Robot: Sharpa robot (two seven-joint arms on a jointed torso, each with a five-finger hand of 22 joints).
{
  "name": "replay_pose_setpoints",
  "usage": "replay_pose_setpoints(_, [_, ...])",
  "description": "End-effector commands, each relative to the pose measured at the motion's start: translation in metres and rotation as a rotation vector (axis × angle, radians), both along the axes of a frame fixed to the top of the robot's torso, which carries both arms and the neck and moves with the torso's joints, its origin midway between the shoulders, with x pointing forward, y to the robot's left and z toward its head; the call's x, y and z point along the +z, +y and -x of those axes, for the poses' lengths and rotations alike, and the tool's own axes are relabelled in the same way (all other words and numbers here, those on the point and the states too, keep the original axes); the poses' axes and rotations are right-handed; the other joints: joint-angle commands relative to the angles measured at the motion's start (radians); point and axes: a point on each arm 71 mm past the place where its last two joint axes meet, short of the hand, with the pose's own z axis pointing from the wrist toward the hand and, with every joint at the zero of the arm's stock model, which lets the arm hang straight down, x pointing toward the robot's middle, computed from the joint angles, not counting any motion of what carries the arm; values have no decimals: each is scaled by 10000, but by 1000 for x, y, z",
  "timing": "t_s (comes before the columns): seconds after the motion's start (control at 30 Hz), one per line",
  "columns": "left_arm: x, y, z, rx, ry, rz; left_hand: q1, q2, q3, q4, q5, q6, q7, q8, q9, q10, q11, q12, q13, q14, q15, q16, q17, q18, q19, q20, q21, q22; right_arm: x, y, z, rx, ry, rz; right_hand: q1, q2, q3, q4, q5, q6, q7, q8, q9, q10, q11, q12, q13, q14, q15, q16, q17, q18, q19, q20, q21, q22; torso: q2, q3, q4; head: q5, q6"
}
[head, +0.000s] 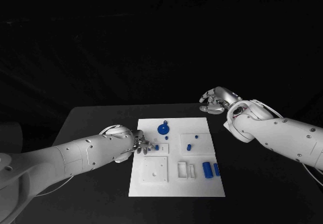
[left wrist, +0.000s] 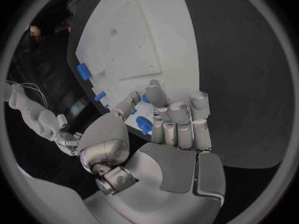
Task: Assemble the parts on the task board
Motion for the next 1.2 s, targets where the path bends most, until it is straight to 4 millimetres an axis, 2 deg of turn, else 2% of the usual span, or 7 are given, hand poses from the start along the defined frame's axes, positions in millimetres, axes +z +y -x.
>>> replay_pose_setpoints(0.03, [2,2,-1,192,-263,240,-4,-99,-69,3,-32,-179,87,-76,-21,20,80,45,-15,-99,11,41,-13,118,-85,-1208,-11,79,0,1,0,124,19,47,-64,31,-61,24,48,-6,59,-58,0,-57,-19,17,-15,72,-16,-41,17,622,24,-40,-47,42,-6,2,10,5,10])
replay_pose_setpoints(0.13, [4,3,-2,301,-293,363,13,-144,-74,7,-32,-195,94,-86,-26,17,87,41,-19,-105,18,37,-16,122,-86,-1208,-14,76,0,1,0,125,16,46,-64,31,-61,24,48,-7,59,-58,0,-57,-19,17,-16,72,-16,-42,17,622,24,-40,-48,43,-9,6,12,5,28])
replay_pose_setpoints(0.23, [6,4,-4,398,-356,480,58,-454,-113,31,-30,-517,194,-283,-127,-2,179,1,-44,-156,92,-5,-35,131,-106,-1198,-35,60,0,1,0,125,15,41,-65,30,-62,23,49,-8,60,-59,-1,-58,-18,17,-17,72,-16,-43,17,622,24,-40,-49,43,-4,-2,7,4,28])
replay_pose_setpoints(0.83, [30,15,-14,1244,-632,1810,117,-491,-416,16,-27,-1134,417,-601,-283,-267,394,-257,-176,-413,292,-268,-155,115,-311,-1126,-214,-33,0,-1,0,96,1,14,-78,27,-72,29,49,-14,62,-64,-2,-61,-16,20,-24,73,-14,-46,20,622,26,-39,-53,46,-3,9,8,23,102])
replay_pose_setpoints(0.9, [30,15,-14,1207,-578,1805,208,-383,-427,-39,-23,-1172,439,-609,-283,-329,415,-316,-206,-461,316,-329,-186,103,-356,-1110,-249,-46,0,-1,0,100,2,15,-78,27,-72,29,50,-15,62,-64,-2,-61,-16,21,-24,73,-14,-47,20,622,26,-39,-54,47,-2,7,-2,20,100])
replay_pose_setpoints(1.1, [28,15,-10,1026,-293,1808,994,362,-651,-709,86,-1282,511,-646,-343,-436,490,-487,-310,-548,393,-503,-294,19,-479,-1037,-334,-65,0,-2,0,84,9,24,-78,28,-74,29,51,-15,62,-65,-2,-62,-16,22,-26,74,-14,-48,21,622,26,-40,-55,48,3,8,9,7,93])
replay_pose_setpoints(1.2, [27,16,-8,931,-88,1745,1290,671,-763,-962,504,-1237,519,-617,-366,-418,484,-505,-332,-534,399,-515,-315,-11,-472,-1020,-348,-70,-2,-2,1,89,48,27,-78,29,-73,28,51,-16,62,-65,-2,-62,-16,22,-27,74,-14,-48,21,622,27,-40,-56,48,1,8,6,23,84])
